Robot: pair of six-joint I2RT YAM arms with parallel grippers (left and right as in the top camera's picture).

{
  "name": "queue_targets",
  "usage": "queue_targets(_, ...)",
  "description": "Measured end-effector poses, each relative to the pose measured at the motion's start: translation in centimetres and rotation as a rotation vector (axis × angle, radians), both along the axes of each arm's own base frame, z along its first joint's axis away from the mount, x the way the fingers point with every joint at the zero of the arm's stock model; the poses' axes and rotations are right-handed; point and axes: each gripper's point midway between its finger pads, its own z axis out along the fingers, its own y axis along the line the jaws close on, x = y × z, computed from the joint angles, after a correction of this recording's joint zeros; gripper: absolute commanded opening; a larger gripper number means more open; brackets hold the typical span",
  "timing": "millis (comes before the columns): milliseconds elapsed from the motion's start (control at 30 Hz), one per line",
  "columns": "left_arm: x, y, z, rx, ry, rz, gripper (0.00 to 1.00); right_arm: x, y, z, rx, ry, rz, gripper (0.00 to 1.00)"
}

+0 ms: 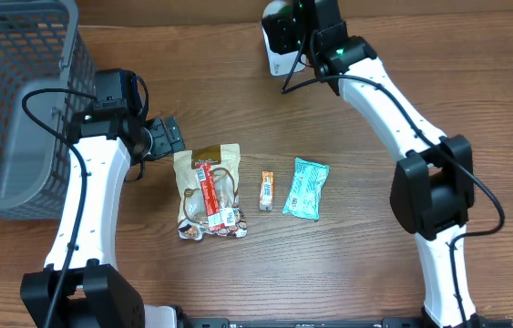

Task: Scan the item barcode
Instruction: 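Lift the jar and carry it up to the white scanner, then hold the jar's label against the white scanner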

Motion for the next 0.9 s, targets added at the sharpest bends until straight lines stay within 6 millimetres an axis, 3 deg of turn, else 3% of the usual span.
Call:
queue_targets(100, 0.0, 0.0, 0.0, 0.0, 0.0, 0.0, 1.0, 1.0, 0.5, -0.1, 0.022, -0.048, 0.0, 0.41)
queue_targets(167, 0.0, 0.0, 0.0, 0.0, 0.0, 0.0, 1.0, 1.8, 0.8, -0.2, 0.039, -0.088, -0.001, 0.31)
queue_targets(333, 0.0, 0.0, 0.0, 0.0, 0.0, 0.0, 1.0, 3.3, 0.9, -0.4, 0.061, -0.161, -0.027, 0.29)
queue_targets(400, 0.0, 0.0, 0.0, 0.0, 0.0, 0.0, 1.0, 3.8, 0.9, -0.3, 0.071, -0.194, -0.041, 0.2)
queue_targets(600, 0.0, 0.0, 0.0, 0.0, 0.0, 0.0, 1.0, 5.1, 1.0, -1.3, 0.092, -0.259, -0.065, 0.04)
queue_targets(733, 0.0, 0.0, 0.0, 0.0, 0.0, 0.0, 1.0, 5.8, 0.8, -2.5, 0.103, -0.285, -0.074, 0.04)
queue_targets(900, 0.0, 0.0, 0.0, 0.0, 0.0, 0.0, 1.0, 6.8, -0.4, -5.3, 0.098, -0.276, -0.118, 0.04)
